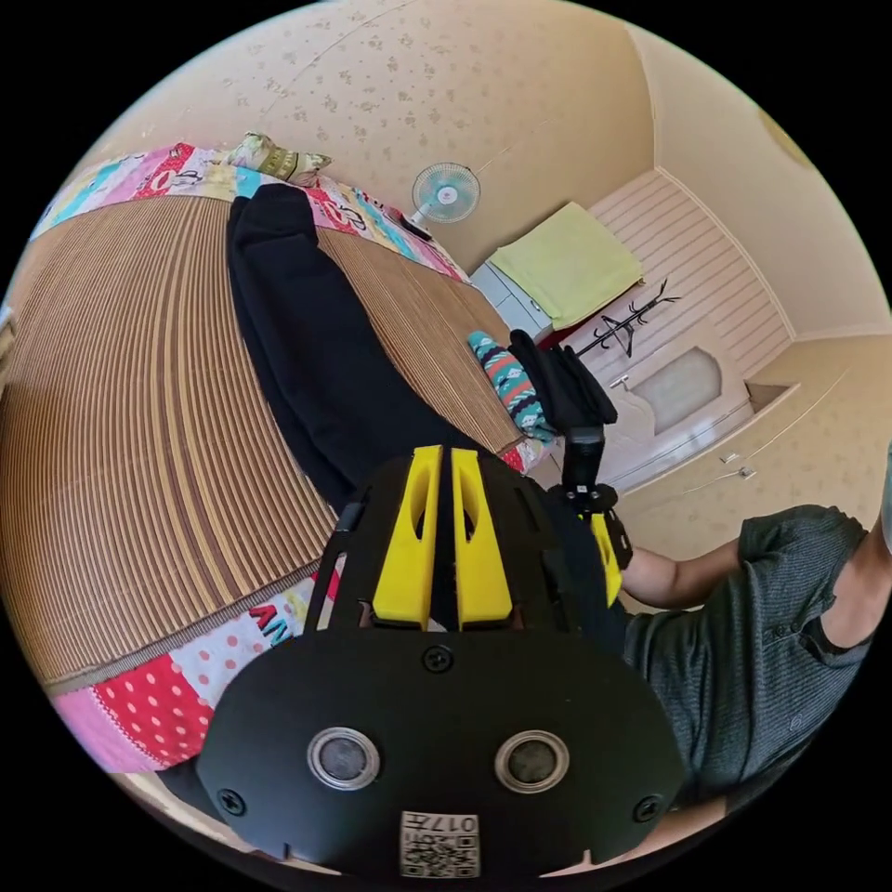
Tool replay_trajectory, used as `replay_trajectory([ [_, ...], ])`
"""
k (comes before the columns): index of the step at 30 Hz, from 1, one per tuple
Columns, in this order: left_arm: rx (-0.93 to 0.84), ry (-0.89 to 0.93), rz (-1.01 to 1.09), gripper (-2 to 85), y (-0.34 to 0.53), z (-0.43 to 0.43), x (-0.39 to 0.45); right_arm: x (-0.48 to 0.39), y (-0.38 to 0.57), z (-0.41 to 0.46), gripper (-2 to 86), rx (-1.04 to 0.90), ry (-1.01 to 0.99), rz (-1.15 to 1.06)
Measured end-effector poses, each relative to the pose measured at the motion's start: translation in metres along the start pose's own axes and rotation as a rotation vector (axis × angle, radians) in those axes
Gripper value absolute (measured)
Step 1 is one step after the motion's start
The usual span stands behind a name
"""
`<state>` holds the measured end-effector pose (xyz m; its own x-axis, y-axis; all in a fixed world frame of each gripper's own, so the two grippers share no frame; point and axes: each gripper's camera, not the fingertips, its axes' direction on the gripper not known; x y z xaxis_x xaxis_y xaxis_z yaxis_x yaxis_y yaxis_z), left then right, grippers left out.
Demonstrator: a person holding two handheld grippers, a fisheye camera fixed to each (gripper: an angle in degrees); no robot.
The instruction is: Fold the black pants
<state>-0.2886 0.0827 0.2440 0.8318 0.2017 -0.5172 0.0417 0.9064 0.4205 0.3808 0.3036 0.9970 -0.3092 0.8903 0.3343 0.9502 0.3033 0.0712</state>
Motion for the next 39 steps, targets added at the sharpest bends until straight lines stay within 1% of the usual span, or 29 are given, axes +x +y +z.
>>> replay_trajectory([
  [2, 0.002, 0.005, 0.022, -0.5, -0.009, 0.011, -0.002, -0.024, -0.01, -0.007, -0.4, 0.003, -0.032, -0.066],
  [3, -0.028, 0.007, 0.036, -0.8, -0.013, 0.026, -0.004, -0.039, -0.016, -0.012, -0.4, 0.012, -0.051, -0.11],
  [5, -0.144, 0.005, 0.045, -0.9, -0.014, 0.059, -0.007, -0.06, -0.024, -0.022, -0.4, 0.046, -0.084, -0.178],
  [6, -0.228, 0.052, 0.057, -0.9, -0.009, 0.083, -0.006, -0.07, -0.029, -0.032, -0.4, 0.088, -0.096, -0.21],
  [8, -0.299, 0.166, 0.018, -1.0, 0.007, 0.113, -0.005, -0.076, -0.036, -0.051, -0.3, 0.146, -0.092, -0.219],
  [10, -0.4, 0.342, 0.031, -1.0, 0.031, 0.146, 0.01, -0.077, -0.042, -0.073, -0.2, 0.193, -0.089, -0.239],
  [11, -0.418, 0.383, 0.036, -1.0, 0.036, 0.152, 0.014, -0.071, -0.045, -0.088, 0.0, 0.233, -0.097, -0.234],
  [12, -0.433, 0.466, 0.032, -1.0, 0.046, 0.161, 0.021, -0.059, -0.048, -0.104, 0.2, 0.277, -0.116, -0.202],
  [13, -0.419, 0.511, 0.0, -0.9, 0.054, 0.164, 0.022, -0.052, -0.049, -0.112, 0.4, 0.302, -0.121, -0.183],
  [14, -0.409, 0.514, -0.025, -0.9, 0.057, 0.164, 0.02, -0.038, -0.048, -0.128, 1.0, 0.366, -0.11, -0.145],
  [15, -0.384, 0.491, -0.086, -0.9, 0.064, 0.161, 0.012, -0.022, -0.044, -0.144, 2.2, 0.45, -0.075, -0.092],
  [16, -0.342, 0.45, -0.144, -0.7, 0.07, 0.153, 0.0, -0.012, -0.041, -0.152, 2.8, 0.493, -0.054, -0.053],
  [18, -0.271, 0.382, -0.22, -0.3, 0.078, 0.135, -0.02, 0.03, -0.029, -0.181, 9.7, 0.628, 0.0, 0.14],
  [19, -0.234, 0.327, -0.273, 0.3, 0.083, 0.122, -0.033, 0.038, -0.027, -0.186, 11.6, 0.648, 0.012, 0.18],
  [21, -0.166, 0.28, -0.329, 3.6, 0.089, 0.099, -0.048, 0.049, -0.022, -0.202, 15.1, 0.687, 0.116, 0.269],
  [22, -0.116, 0.277, -0.353, 5.0, 0.093, 0.084, -0.055, 0.047, -0.023, -0.205, 15.3, 0.681, 0.153, 0.279],
  [24, -0.059, 0.277, -0.371, 6.2, 0.096, 0.067, -0.061, 0.032, -0.028, -0.208, 16.1, 0.627, 0.357, 0.331],
  [25, -0.039, 0.269, -0.374, 6.8, 0.097, 0.059, -0.062, 0.028, -0.029, -0.208, 16.2, 0.604, 0.409, 0.352],
  [27, -0.008, 0.229, -0.373, 7.5, 0.098, 0.049, -0.059, 0.022, -0.029, -0.203, 16.6, 0.492, 0.58, 0.488],
  [28, 0.012, 0.203, -0.363, 7.6, 0.097, 0.043, -0.054, 0.022, -0.028, -0.202, 16.7, 0.458, 0.616, 0.529],
  [30, 0.034, 0.18, -0.341, 7.6, 0.093, 0.038, -0.047, 0.027, -0.018, -0.191, 17.3, 0.309, 0.735, 0.675],
  [31, 0.047, 0.174, -0.323, 7.4, 0.089, 0.035, -0.041, 0.03, -0.016, -0.188, 17.6, 0.266, 0.745, 0.706],
  [32, 0.051, 0.174, -0.313, 7.3, 0.086, 0.035, -0.038, 0.039, -0.01, -0.18, 18.2, 0.177, 0.731, 0.763],
  [33, 0.054, 0.175, -0.294, 7.2, 0.081, 0.035, -0.033, 0.052, -0.003, -0.17, 18.7, 0.095, 0.671, 0.801],
  [36, 0.043, 0.165, -0.249, 6.8, 0.067, 0.039, -0.018, 0.093, 0.019, -0.147, 19.5, 0.011, 0.492, 0.873],
  [38, 0.036, 0.158, -0.226, 6.6, 0.059, 0.044, -0.011, 0.115, 0.026, -0.134, 19.2, 0.0, 0.432, 0.872],
  [39, 0.033, 0.159, -0.217, 6.5, 0.054, 0.048, -0.006, 0.121, 0.028, -0.132, 18.2, 0.074, 0.352, 0.81],
])
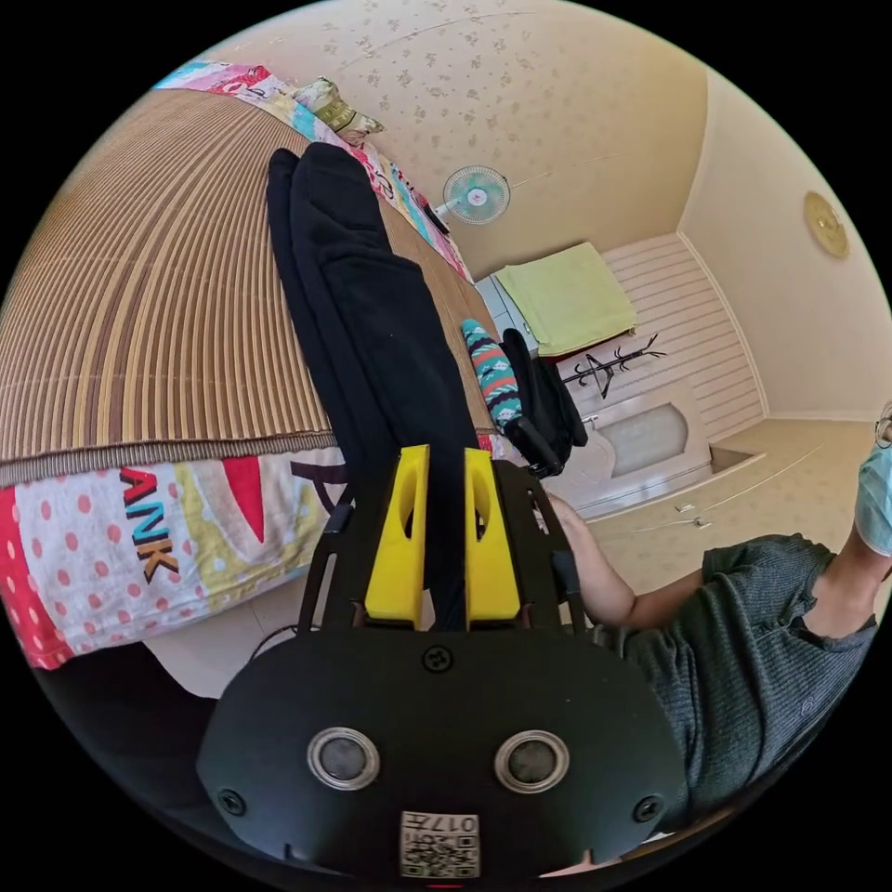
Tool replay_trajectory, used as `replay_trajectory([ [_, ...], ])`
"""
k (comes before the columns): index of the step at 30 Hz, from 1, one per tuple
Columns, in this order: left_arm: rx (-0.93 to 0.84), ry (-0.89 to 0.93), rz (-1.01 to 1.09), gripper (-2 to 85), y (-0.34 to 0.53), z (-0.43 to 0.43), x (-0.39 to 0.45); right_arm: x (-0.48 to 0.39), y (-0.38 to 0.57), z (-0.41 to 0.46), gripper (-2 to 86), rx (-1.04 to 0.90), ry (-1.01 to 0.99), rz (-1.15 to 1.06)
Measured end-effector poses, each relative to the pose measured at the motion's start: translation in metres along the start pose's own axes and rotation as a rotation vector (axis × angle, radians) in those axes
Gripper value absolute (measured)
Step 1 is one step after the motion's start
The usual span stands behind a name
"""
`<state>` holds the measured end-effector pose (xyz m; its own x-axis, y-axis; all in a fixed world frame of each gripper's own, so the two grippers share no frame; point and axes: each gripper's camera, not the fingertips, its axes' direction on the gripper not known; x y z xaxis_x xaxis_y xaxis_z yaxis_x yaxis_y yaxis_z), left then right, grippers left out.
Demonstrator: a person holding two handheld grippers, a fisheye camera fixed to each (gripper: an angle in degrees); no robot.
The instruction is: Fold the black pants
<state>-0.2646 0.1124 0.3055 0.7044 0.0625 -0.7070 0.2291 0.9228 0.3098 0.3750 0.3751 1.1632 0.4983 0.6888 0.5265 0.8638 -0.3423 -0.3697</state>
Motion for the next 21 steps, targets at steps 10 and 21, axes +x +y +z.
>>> replay_trajectory([
  [10, 0.017, -0.104, 0.223, 5.5, -0.091, -0.004, 0.071, -0.073, 0.028, -0.023, 7.2, 0.044, -0.416, -0.49],
  [21, -0.417, 0.08, 0.183, 1.3, -0.121, 0.128, 0.03, -0.201, 0.044, -0.09, 6.6, 0.136, -0.58, -0.732],
])
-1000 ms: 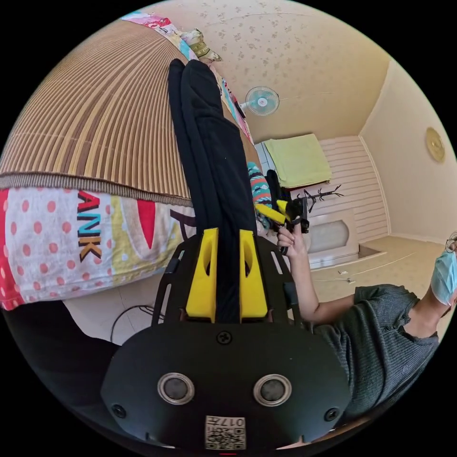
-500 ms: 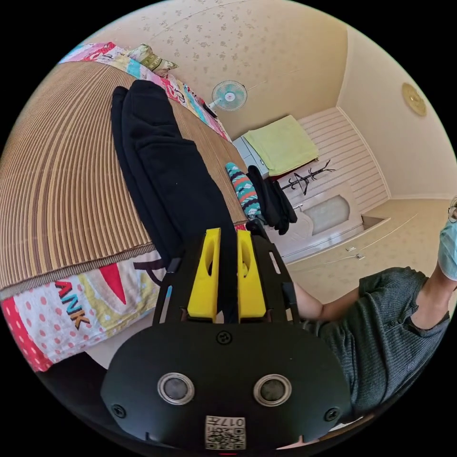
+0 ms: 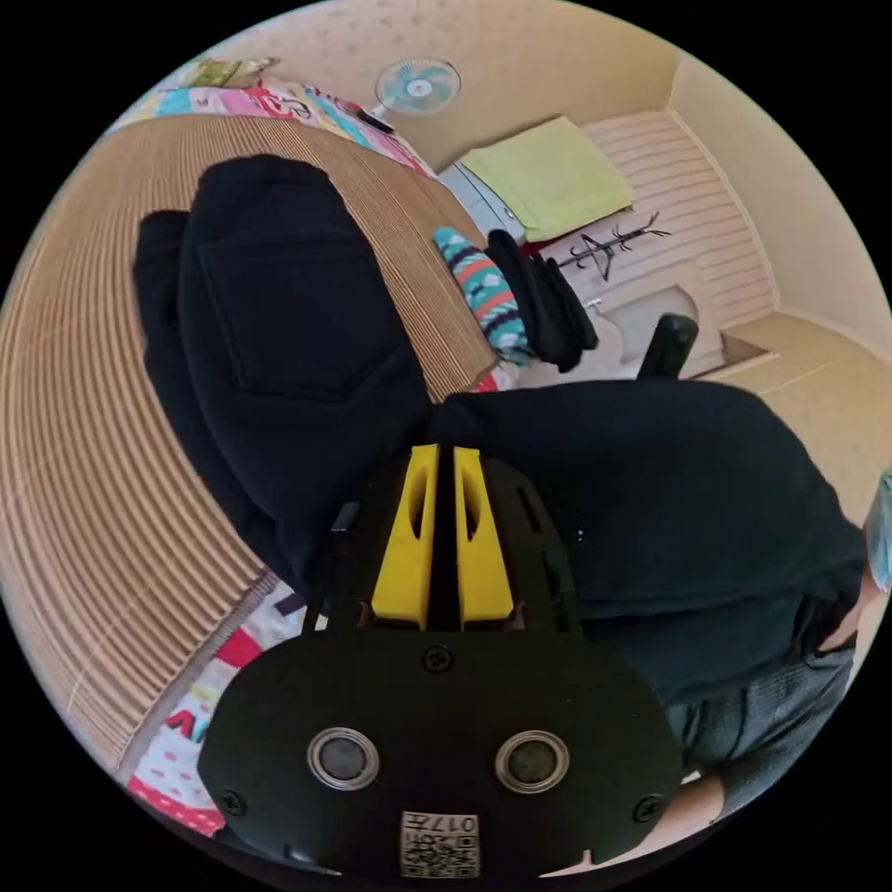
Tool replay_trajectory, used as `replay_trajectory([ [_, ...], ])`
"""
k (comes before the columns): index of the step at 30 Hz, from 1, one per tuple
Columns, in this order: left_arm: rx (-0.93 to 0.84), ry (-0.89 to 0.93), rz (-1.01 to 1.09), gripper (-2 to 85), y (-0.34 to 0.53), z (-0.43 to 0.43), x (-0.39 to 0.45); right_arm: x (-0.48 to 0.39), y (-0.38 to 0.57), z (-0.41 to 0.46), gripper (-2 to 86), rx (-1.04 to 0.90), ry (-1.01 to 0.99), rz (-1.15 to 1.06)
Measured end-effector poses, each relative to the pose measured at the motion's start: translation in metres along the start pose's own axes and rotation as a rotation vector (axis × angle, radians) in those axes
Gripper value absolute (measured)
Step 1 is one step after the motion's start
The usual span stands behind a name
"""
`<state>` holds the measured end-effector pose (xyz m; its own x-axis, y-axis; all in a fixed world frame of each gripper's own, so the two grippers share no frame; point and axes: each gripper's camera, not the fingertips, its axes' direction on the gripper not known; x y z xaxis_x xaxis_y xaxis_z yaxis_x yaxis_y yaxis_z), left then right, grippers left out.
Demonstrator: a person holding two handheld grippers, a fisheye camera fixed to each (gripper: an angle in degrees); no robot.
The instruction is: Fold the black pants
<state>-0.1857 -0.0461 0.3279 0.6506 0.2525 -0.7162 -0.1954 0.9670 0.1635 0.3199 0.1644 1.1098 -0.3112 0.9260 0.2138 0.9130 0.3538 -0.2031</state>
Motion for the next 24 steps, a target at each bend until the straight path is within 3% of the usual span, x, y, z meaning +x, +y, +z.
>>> replay_trajectory([
  [3, -0.01, 0.208, -0.037, -0.4, 0.01, 0.02, -0.01, 0.011, -0.028, -0.035, 7.2, 0.106, 0.07, 0.007],
  [7, 0.277, 0.263, -0.255, 0.6, 0.052, -0.012, -0.052, 0.053, -0.038, -0.092, 14.0, 0.308, 0.19, 0.08],
  [10, 0.515, 0.133, -0.36, 9.4, 0.097, -0.047, -0.05, 0.044, -0.036, -0.118, 17.0, 0.366, 0.512, 0.076],
  [12, 0.619, 0.127, -0.378, 17.0, 0.116, -0.059, -0.043, 0.041, -0.031, -0.124, 18.3, 0.317, 0.794, 0.146],
  [15, 0.686, 0.125, -0.368, 22.9, 0.121, -0.059, -0.027, 0.065, -0.014, -0.133, 20.0, 0.211, 1.002, 0.253],
  [19, 0.651, 0.027, -0.368, 27.2, 0.084, -0.04, -0.014, 0.128, 0.016, -0.152, 21.9, 0.111, 0.943, 0.377],
  [24, 0.515, 0.065, -0.425, 30.8, 0.019, 0.01, -0.028, 0.203, 0.06, -0.162, 23.1, 0.064, 0.643, 0.504],
])
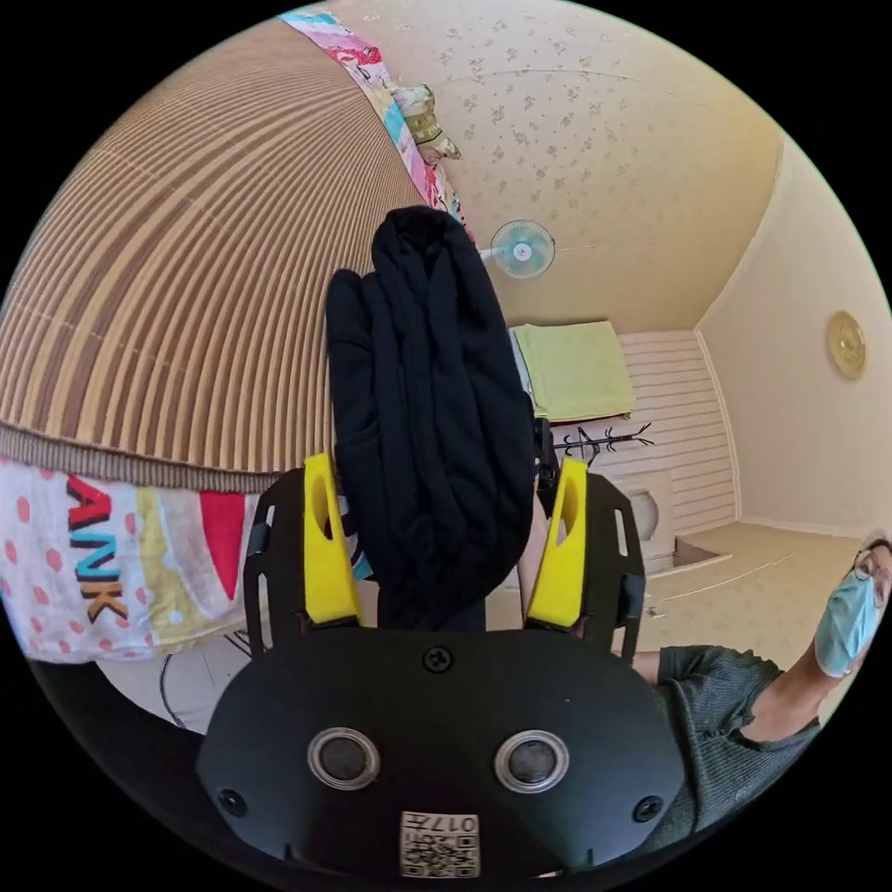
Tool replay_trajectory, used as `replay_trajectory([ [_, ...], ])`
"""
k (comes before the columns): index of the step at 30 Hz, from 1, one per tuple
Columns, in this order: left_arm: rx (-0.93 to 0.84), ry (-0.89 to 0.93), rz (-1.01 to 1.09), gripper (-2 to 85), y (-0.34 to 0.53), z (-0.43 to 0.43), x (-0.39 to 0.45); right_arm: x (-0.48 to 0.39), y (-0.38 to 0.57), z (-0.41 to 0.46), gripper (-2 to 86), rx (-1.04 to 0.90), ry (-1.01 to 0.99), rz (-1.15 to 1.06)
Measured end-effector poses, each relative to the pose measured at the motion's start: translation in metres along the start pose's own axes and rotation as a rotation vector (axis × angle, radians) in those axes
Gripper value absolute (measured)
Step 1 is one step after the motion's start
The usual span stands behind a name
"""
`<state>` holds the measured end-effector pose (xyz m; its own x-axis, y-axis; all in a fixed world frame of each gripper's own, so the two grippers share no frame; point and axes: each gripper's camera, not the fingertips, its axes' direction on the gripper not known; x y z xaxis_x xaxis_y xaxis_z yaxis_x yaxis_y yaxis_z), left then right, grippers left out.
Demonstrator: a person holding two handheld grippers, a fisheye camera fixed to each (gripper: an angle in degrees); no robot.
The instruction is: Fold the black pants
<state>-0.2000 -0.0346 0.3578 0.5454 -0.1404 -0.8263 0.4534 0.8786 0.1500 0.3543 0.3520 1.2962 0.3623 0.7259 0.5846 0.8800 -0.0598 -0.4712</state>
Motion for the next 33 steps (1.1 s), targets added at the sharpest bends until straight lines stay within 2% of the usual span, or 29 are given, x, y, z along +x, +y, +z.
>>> replay_trajectory([
  [3, -0.086, -0.127, -0.017, 26.1, -0.011, 0.03, 0.013, 0.029, -0.002, 0.013, 22.7, -0.078, -0.169, 0.031],
  [6, -0.197, -0.023, -0.021, 17.7, -0.021, 0.046, 0.002, 0.031, -0.01, 0.033, 22.4, -0.186, -0.208, 0.019],
  [8, -0.226, -0.007, -0.004, 16.2, -0.022, 0.035, -0.001, 0.022, -0.014, 0.056, 21.6, -0.262, -0.281, -0.016],
  [12, -0.262, -0.117, 0.127, 14.8, -0.027, -0.04, 0.036, -0.037, -0.022, 0.143, 16.8, -0.418, -0.343, -0.17],
  [14, -0.266, -0.176, 0.184, 14.5, -0.031, -0.086, 0.059, -0.071, -0.027, 0.186, 15.4, -0.436, -0.393, -0.251],
  [17, -0.245, -0.282, 0.272, 14.4, -0.034, -0.173, 0.111, -0.135, -0.04, 0.248, 13.9, -0.386, -0.486, -0.36],
  [20, -0.227, -0.435, 0.373, 14.8, -0.033, -0.259, 0.178, -0.221, -0.055, 0.301, 13.5, -0.309, -0.47, -0.519],
  [23, -0.168, -0.64, 0.416, 17.5, -0.04, -0.341, 0.233, -0.301, -0.08, 0.361, 14.2, -0.256, -0.426, -0.561],
  [24, -0.124, -0.731, 0.368, 18.6, -0.047, -0.375, 0.239, -0.325, -0.092, 0.388, 14.7, -0.23, -0.408, -0.574],
  [26, -0.003, -0.802, 0.274, 19.2, -0.052, -0.427, 0.237, -0.342, -0.112, 0.439, 15.5, -0.202, -0.374, -0.556],
  [28, 0.222, -0.905, 0.171, 18.3, -0.033, -0.477, 0.219, -0.329, -0.132, 0.495, 15.9, -0.226, -0.289, -0.492],
  [30, 0.327, -0.985, 0.107, 18.3, -0.008, -0.482, 0.188, -0.276, -0.132, 0.54, 14.7, -0.253, -0.154, -0.303],
  [33, 0.351, -0.981, 0.079, 18.4, 0.042, -0.44, 0.113, -0.228, -0.091, 0.534, 13.2, -0.199, -0.085, -0.318],
])
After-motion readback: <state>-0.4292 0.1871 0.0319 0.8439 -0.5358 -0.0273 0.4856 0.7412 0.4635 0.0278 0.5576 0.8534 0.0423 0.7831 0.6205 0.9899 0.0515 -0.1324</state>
